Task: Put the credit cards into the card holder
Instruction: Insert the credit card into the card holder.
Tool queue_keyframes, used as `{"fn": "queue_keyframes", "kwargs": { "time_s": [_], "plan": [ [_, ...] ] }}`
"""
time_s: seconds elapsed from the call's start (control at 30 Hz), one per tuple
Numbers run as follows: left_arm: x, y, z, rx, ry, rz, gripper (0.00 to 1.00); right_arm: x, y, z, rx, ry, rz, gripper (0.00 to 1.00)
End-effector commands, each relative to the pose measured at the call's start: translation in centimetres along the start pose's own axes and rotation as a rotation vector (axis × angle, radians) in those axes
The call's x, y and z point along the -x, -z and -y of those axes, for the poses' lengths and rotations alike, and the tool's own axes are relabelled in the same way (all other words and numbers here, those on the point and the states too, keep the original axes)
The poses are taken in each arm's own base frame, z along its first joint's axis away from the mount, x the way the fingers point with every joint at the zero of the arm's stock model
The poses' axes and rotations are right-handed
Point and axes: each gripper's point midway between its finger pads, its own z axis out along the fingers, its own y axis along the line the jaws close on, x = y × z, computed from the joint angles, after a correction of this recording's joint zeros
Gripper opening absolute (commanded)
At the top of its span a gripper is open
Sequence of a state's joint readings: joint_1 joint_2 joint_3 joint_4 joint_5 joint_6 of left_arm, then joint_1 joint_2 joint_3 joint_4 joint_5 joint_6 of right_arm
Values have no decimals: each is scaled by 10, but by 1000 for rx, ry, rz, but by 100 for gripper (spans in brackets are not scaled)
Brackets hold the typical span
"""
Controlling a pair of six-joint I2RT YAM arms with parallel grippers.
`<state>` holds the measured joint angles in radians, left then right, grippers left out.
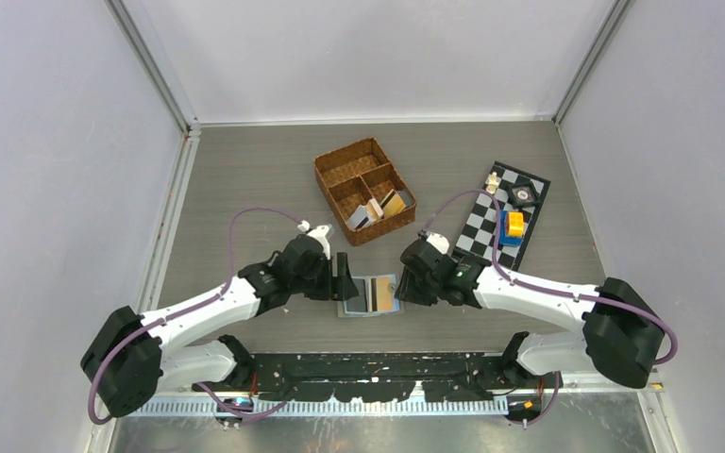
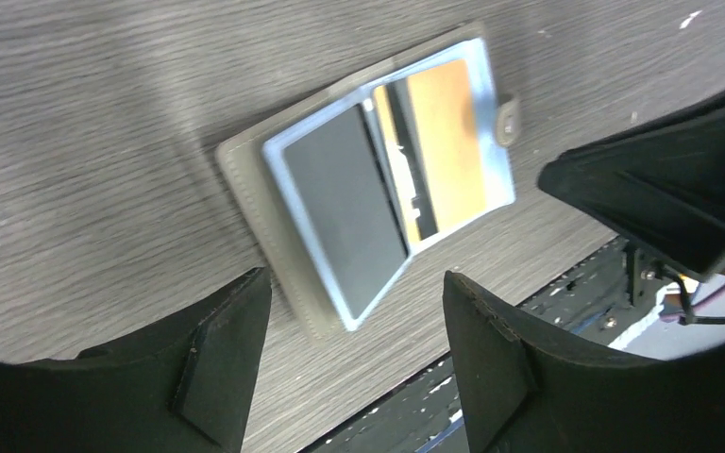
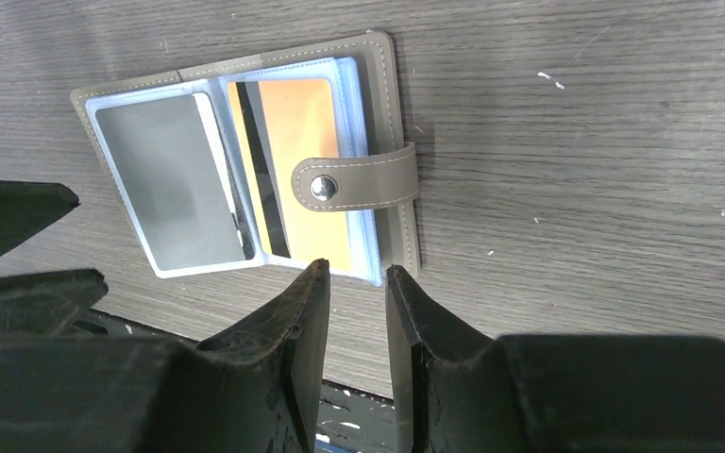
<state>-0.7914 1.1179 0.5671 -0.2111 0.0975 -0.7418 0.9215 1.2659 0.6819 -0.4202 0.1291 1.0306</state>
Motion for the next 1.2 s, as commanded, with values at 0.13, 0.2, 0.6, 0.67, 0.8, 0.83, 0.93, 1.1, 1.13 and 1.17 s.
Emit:
{"fn": "queue_keyframes", "kwargs": {
  "time_s": [0.13,0.2,0.6,0.67,0.8,0.83,0.93,1.1,1.13,1.17],
  "plan": [
    [2,5,8,-57,16,-3,55,8,-5,-11,-6,16,36,33],
    [9,7,14,-67,5,7,53,5,-10,-9,-23,16,27,33],
    [17,-7,58,-179,-18,28,50,-4,-27,-12,-2,-1,-8,33],
    [13,-15,63,-206,1,3,50,-6,-29,-12,-6,1,-13,32],
    [8,-33,73,-260,26,-20,50,-8,-33,-8,-23,-1,-21,25],
    [6,-37,73,-264,32,-26,50,-8,-33,-6,-34,-3,-22,23],
    [-1,-48,68,-257,57,-46,50,-11,-36,3,-75,-4,-25,15],
    [-14,-61,51,-208,94,-67,50,-14,-40,14,-116,1,-34,9],
    [-18,-63,47,-196,100,-71,50,-15,-40,15,-121,1,-35,9],
    [-20,-65,43,-183,106,-74,50,-15,-40,14,-119,-1,-33,8]
  ]
}}
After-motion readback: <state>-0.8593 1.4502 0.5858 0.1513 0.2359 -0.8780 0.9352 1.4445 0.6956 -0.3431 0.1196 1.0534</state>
